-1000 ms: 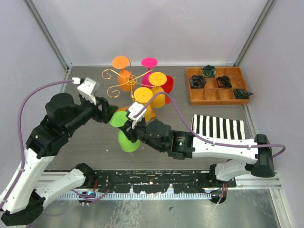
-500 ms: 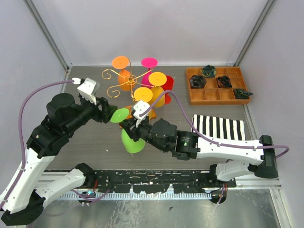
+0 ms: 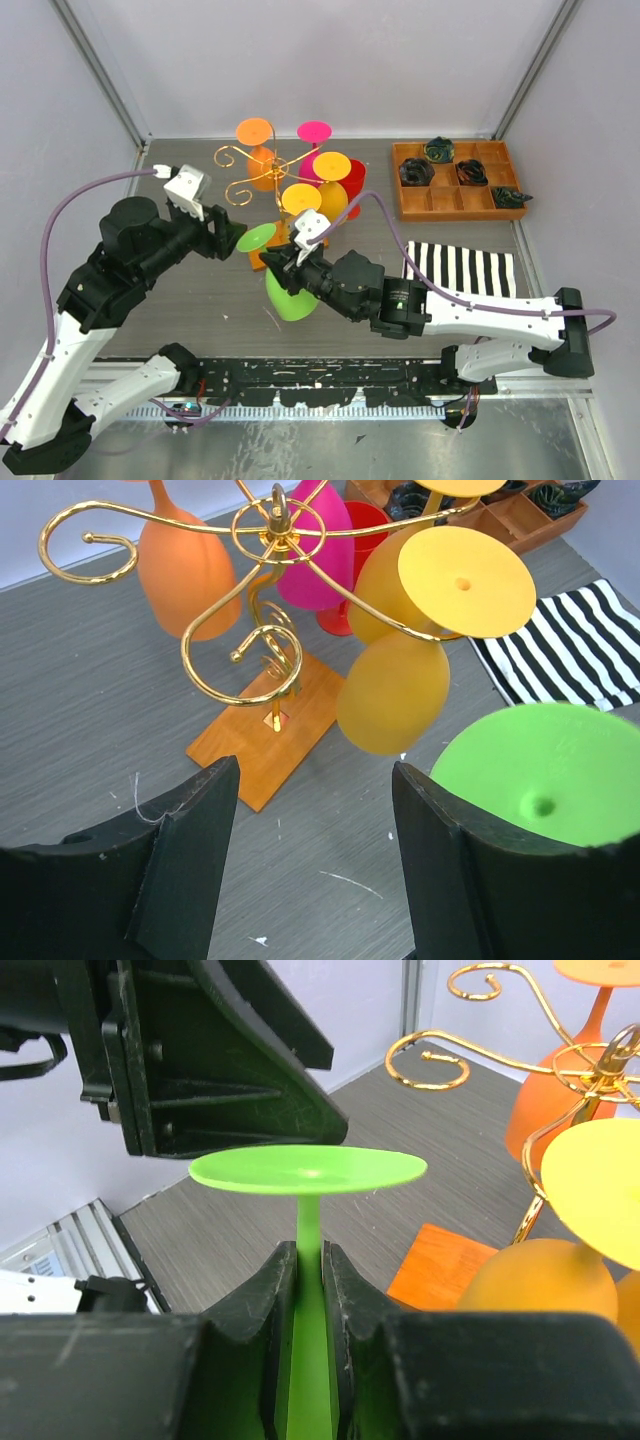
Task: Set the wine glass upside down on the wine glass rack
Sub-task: Turn the wine glass upside down at the wine rack.
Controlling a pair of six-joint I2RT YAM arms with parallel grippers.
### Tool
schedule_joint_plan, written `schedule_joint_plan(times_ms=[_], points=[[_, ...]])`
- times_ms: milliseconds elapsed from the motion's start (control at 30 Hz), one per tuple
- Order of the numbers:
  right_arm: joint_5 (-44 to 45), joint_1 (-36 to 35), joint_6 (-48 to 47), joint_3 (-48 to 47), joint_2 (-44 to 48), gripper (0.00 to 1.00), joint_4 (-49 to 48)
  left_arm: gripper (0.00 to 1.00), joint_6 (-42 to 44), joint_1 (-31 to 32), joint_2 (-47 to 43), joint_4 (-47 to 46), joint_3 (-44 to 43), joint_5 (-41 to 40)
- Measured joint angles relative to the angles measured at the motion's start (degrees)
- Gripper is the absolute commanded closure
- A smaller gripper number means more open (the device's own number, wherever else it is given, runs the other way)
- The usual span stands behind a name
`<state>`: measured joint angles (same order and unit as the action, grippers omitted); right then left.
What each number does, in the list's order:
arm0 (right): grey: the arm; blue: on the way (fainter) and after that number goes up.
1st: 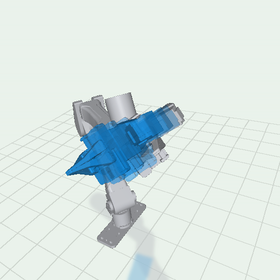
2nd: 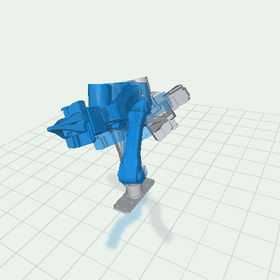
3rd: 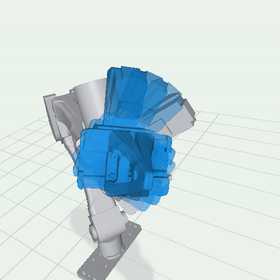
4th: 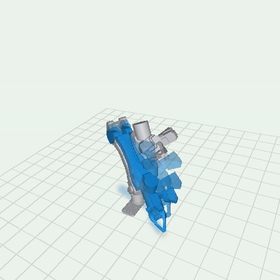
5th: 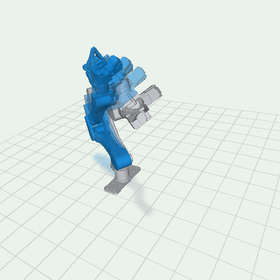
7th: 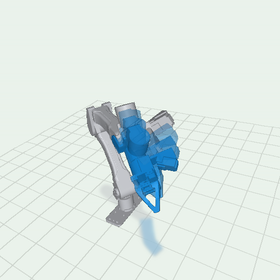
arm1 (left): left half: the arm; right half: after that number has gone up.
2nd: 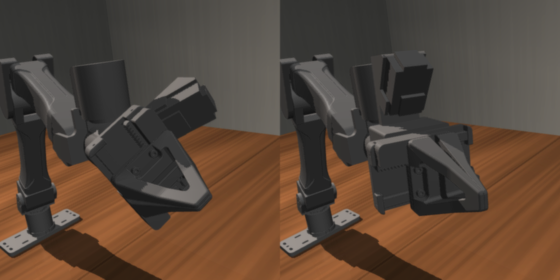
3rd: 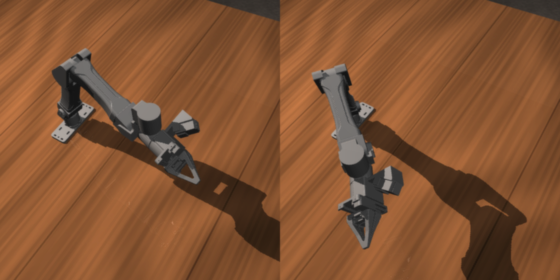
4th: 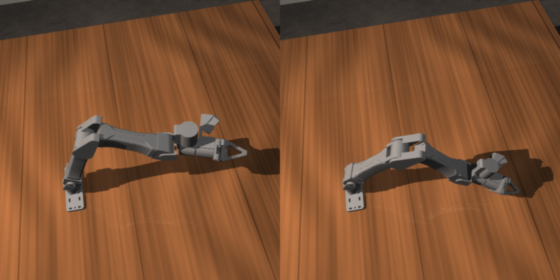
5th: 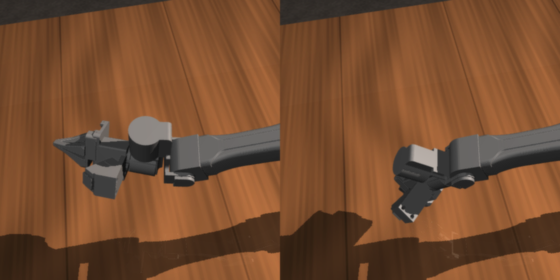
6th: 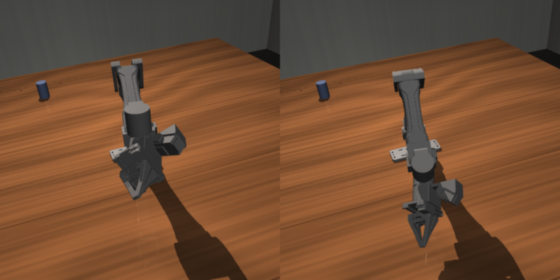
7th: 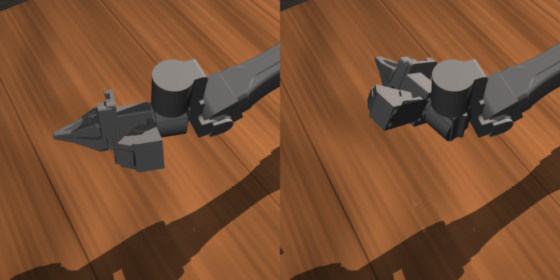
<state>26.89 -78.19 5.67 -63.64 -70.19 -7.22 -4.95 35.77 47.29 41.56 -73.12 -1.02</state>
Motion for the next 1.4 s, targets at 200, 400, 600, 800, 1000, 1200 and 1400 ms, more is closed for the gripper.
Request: schedule_joint_plan(times_ms=[200,400,600,800,1000,1200,1400], points=[[0.57,0.02,-0.39,0.02,0.22,1.00,-2.32,0.30,0.02,0.00,-0.37,0.87,0.15,-0.15],[1.20,0.04,-0.81,0.02,-0.13,1.00,-2.67,0.30,0.07,0.00,-0.48,1.16,0.13,-2.43],[3.74,0.04,-1.20,0.02,-2.45,1.00,-3.85,0.27,0.42,0.00,-2.62,0.63,0.15,-10.01],[7.56,0.28,-1.97,0.00,-7.02,1.00,-8.04,0.23,0.63,0.00,-7.30,-2.95,1.75,-18.47],[10.95,1.60,-1.79,0.00,-11.26,1.00,-13.18,0.23,1.49,0.00,-4.13,-4.39,0.87,-23.58],[12.52,3.45,-0.81,0.00,-12.46,1.00,-18.12,0.22,1.86,-1.68,2.47,-5.79,-0.94,-25.07],[13.14,3.91,-0.81,0.02,-12.59,1.00,-22.80,0.22,0.87,-7.15,6.19,-6.36,-4.46,-24.94]])
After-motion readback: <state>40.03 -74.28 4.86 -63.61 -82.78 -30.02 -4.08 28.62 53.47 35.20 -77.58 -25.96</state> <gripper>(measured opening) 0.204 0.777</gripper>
